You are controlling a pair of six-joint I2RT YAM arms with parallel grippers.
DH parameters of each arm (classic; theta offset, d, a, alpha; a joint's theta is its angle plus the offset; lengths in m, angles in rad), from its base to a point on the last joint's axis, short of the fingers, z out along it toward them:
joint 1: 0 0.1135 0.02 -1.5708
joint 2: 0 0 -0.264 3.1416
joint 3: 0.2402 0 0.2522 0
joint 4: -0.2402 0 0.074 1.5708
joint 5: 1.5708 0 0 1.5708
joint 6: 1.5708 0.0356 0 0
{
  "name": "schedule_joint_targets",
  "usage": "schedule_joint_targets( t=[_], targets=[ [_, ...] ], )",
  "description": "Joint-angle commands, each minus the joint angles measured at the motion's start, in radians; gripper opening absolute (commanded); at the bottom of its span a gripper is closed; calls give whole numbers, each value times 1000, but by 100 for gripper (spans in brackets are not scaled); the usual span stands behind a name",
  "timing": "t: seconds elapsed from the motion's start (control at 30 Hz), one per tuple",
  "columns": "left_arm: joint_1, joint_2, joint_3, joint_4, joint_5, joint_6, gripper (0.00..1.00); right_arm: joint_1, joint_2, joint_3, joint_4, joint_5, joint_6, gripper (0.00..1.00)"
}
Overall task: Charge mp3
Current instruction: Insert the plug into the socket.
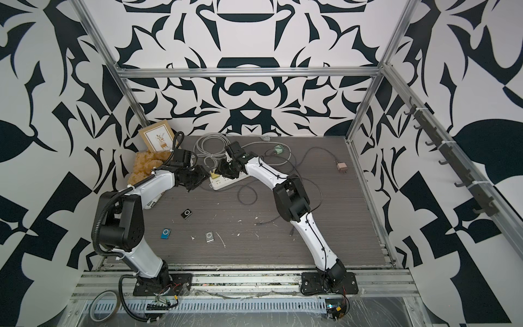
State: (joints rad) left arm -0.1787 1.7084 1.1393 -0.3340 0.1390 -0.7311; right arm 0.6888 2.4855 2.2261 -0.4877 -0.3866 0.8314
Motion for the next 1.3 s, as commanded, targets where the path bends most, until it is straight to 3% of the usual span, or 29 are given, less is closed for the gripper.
schedule_joint_targets(
  t=[0.0, 0.33, 0.67, 1.27],
  targets=[
    [4, -24, -16, -5, 2, 6, 57, 16, 42, 61, -122, 72, -48, 45],
    [5, -39, -39, -6, -4, 5, 56, 41, 90, 138, -290, 170, -105, 40],
    [4, -74, -77, 2, 3, 2, 55, 49, 126, 153, -344, 217, -109, 37],
    [-23, -310, -110, -48, 97, -36, 69, 46, 182, 281, -328, 180, -76, 39]
  ],
)
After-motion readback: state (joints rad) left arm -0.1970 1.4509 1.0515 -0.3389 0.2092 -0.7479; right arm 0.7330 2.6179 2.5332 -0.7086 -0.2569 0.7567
